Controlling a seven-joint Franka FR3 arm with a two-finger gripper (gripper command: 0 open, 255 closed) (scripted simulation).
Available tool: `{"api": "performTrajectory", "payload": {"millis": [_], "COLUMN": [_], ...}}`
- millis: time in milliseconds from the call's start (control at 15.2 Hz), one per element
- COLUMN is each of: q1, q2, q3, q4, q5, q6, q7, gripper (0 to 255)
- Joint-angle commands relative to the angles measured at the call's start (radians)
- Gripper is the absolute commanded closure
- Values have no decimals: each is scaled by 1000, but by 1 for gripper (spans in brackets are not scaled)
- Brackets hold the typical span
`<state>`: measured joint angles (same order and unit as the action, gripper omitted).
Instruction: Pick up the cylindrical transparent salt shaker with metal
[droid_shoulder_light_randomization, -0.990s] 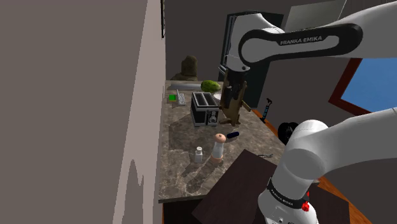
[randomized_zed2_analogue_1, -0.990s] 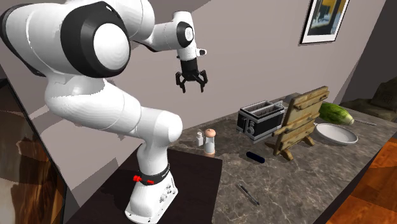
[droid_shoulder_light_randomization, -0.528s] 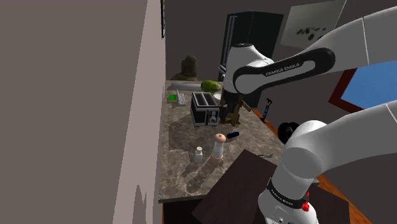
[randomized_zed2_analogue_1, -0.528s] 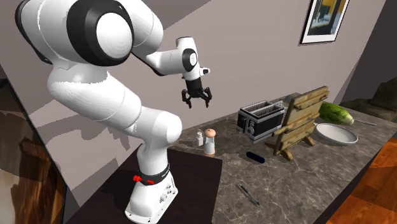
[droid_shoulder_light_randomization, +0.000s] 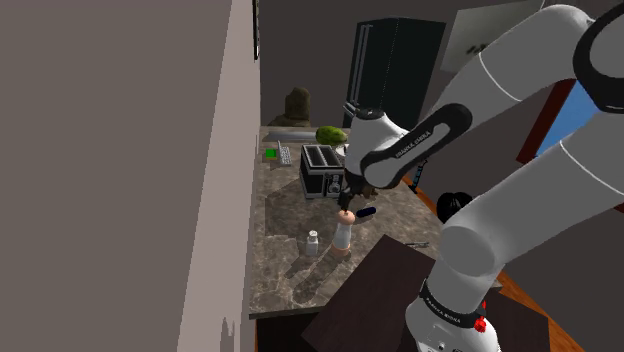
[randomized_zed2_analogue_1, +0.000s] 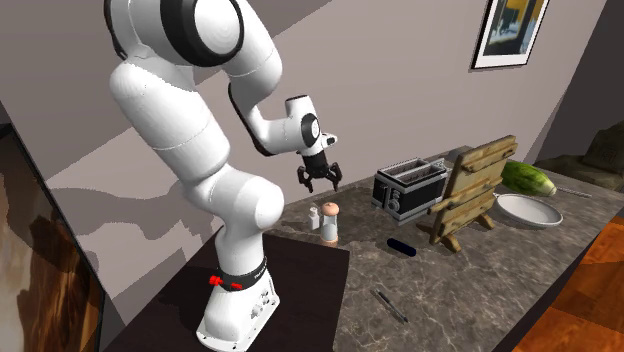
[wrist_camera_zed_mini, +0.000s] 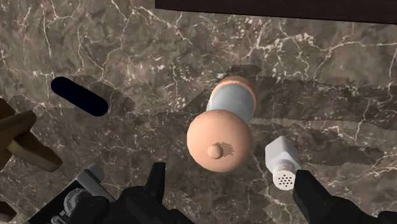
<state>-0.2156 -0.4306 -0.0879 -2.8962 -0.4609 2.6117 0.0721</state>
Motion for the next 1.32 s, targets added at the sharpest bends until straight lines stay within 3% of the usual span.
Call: {"api": "performTrajectory", "payload": {"millis": [0,198,660,792,858,1254], "q1": [-64,-187,-271,-273,-274,-274], "q2": [100,251,403,416,416,415], "q3": [21,80,112,110,109,108], "q4": [-7,28,81,87,86,87], "q5": [-91,-291,-602,-632,-636,-633], "q6": [123,251,331,334,336,336], "q7": [69,232,502,529,531,527], "gripper": [0,0,0,0,255,255]}}
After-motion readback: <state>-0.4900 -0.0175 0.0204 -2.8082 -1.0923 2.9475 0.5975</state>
